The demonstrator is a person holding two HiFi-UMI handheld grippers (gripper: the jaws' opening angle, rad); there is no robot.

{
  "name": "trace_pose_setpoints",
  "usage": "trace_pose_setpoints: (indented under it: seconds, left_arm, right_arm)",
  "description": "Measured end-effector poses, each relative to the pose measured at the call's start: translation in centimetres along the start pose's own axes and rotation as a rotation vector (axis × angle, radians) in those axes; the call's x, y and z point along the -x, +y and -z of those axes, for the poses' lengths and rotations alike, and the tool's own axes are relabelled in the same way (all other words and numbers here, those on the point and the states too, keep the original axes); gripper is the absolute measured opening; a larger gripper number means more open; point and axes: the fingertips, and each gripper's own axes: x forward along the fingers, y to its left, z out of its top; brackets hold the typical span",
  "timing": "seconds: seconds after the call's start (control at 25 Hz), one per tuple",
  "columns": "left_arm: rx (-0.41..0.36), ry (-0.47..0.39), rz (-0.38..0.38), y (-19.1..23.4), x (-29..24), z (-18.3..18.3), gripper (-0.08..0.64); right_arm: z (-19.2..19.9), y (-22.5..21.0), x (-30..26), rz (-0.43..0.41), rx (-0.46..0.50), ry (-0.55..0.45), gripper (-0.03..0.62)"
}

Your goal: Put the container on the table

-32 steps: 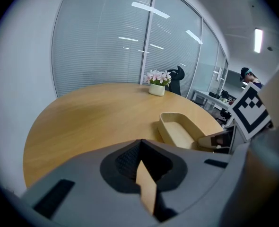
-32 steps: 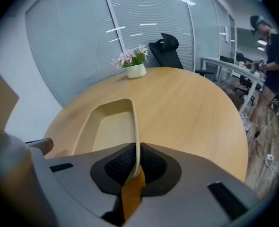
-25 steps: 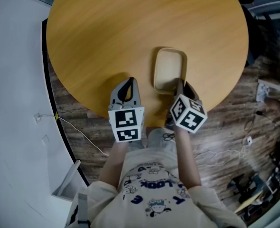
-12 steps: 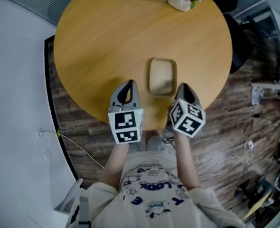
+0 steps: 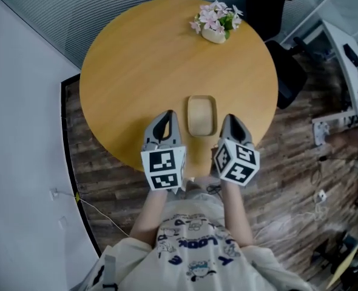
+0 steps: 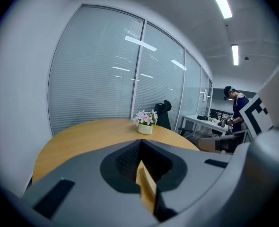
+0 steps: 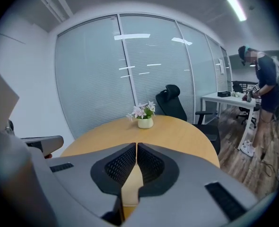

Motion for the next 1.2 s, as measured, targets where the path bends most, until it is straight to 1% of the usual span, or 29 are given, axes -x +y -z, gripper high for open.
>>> trace_pose_setpoints:
  seconds: [0.28, 0.44, 0.8, 1.2]
  left_arm:
    - [-0.020, -0.095, 0.028, -0.2, 2.3, -4.3, 0.003]
    - [-0.036, -0.139, 0.043, -0.6, 3.5, -5.9, 0.003]
    - [-0.057, -0.181, 0.065, -1.4, 5.4, -7.2, 0.003]
    - [-0.066, -0.201, 0.071, -1.7, 6.6, -7.7, 0.003]
  right_arm:
    - [-4.2, 2.0, 3.1, -0.020, 0.034, -0.110, 0.011]
    - [-5.6, 2.8, 4.7, -0.032, 0.053, -0.160, 0.011]
    - [-7.0, 4.0, 7.3, -0.057, 0.056, -0.238, 0.011]
    - [-7.0, 4.6, 8.2, -0.074, 0.062, -0.245, 0.011]
